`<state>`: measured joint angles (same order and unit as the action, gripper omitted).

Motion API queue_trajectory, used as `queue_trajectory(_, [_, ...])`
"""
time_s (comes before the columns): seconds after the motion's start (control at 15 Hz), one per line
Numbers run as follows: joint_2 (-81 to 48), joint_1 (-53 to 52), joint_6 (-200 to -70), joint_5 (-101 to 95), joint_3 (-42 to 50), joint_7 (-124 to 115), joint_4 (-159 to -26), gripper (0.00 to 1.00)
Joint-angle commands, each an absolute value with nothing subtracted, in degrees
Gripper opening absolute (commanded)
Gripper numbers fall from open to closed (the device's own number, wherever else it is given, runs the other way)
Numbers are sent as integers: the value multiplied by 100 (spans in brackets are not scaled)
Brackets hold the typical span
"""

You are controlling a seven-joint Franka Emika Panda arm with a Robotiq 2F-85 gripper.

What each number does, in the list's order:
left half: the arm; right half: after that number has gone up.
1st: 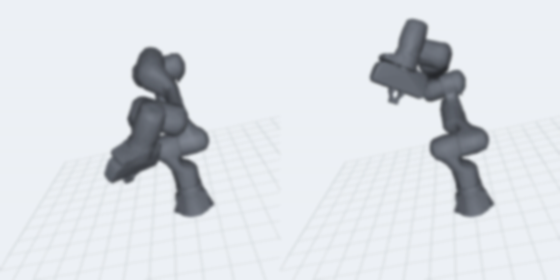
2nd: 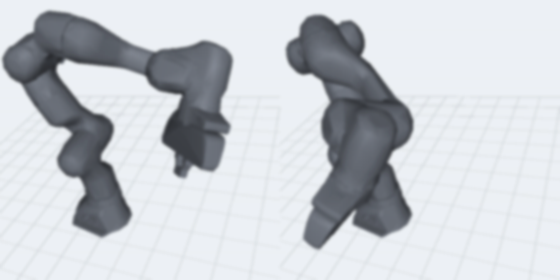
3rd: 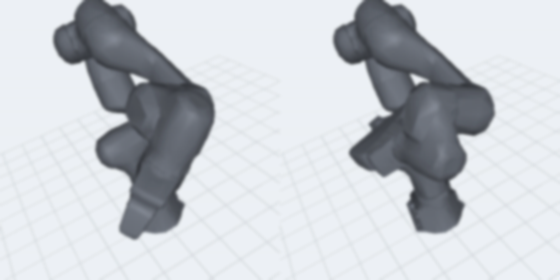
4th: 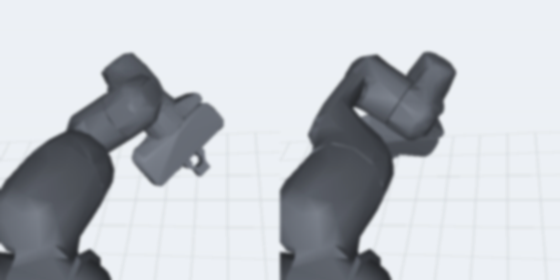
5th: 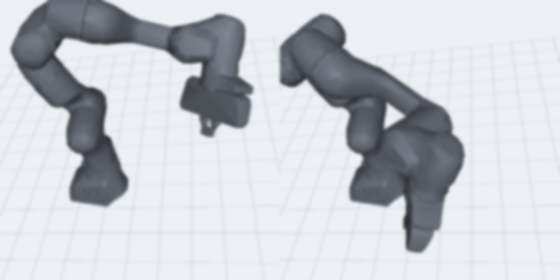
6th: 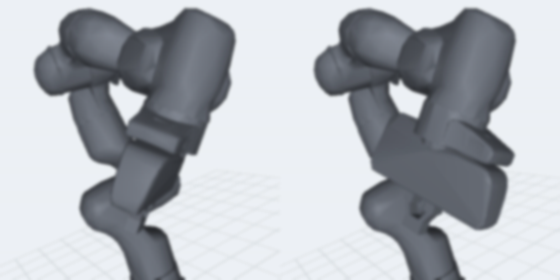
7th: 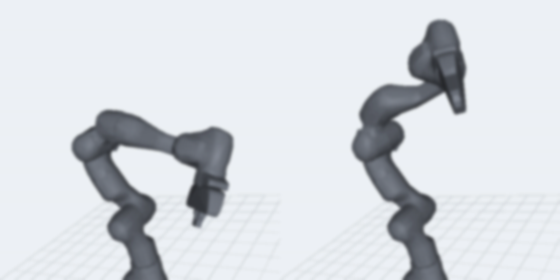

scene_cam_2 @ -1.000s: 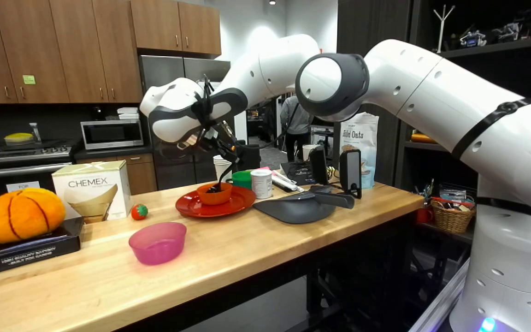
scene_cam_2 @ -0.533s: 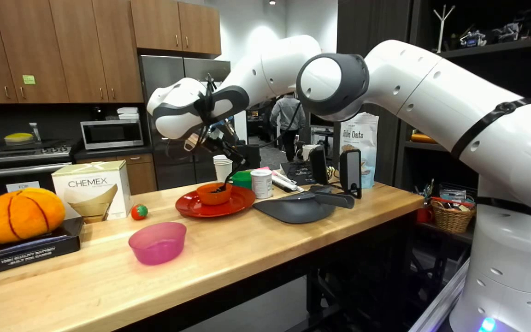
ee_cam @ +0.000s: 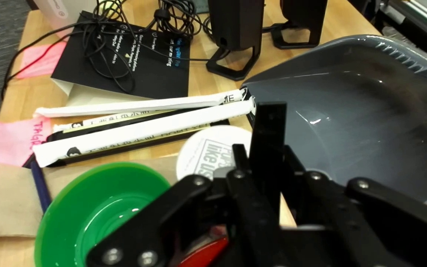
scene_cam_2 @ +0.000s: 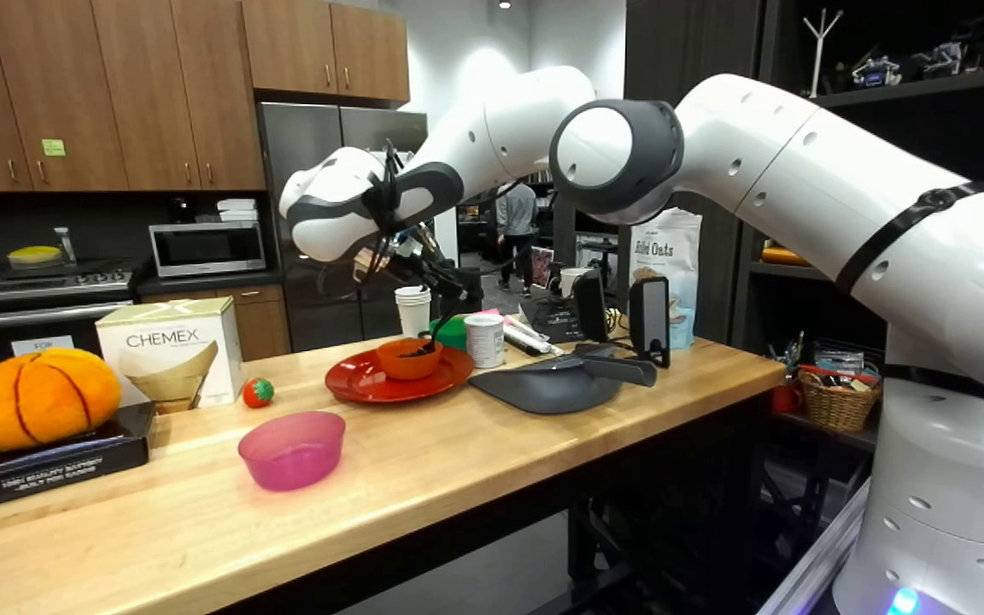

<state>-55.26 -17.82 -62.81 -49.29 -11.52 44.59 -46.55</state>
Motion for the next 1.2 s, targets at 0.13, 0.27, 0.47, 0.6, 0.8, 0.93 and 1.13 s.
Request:
queue_trajectory(0.13, [-5368,-1838,-6549,-5389,-1078,4400,-5016,6])
queue_trajectory(0.27, [-5350,-1839,-6754,-5529,-1114,4318,-5087,6])
queue_trajectory(0.47, [-5314,-1790,-7158,-5563,-1195,4193,-5149,6])
queue_trajectory(0.6, [-5285,-1732,-7389,-5441,-1268,4141,-5157,6])
queue_trajectory(0.8, [-5219,-1652,-7638,-5309,-1378,4171,-5180,6])
queue_trajectory(0.93, [-5158,-1591,-7662,-5205,-1467,4284,-5196,6])
queue_trajectory(1.13, [-5063,-1523,-7553,-5063,-1568,4465,-5221,6])
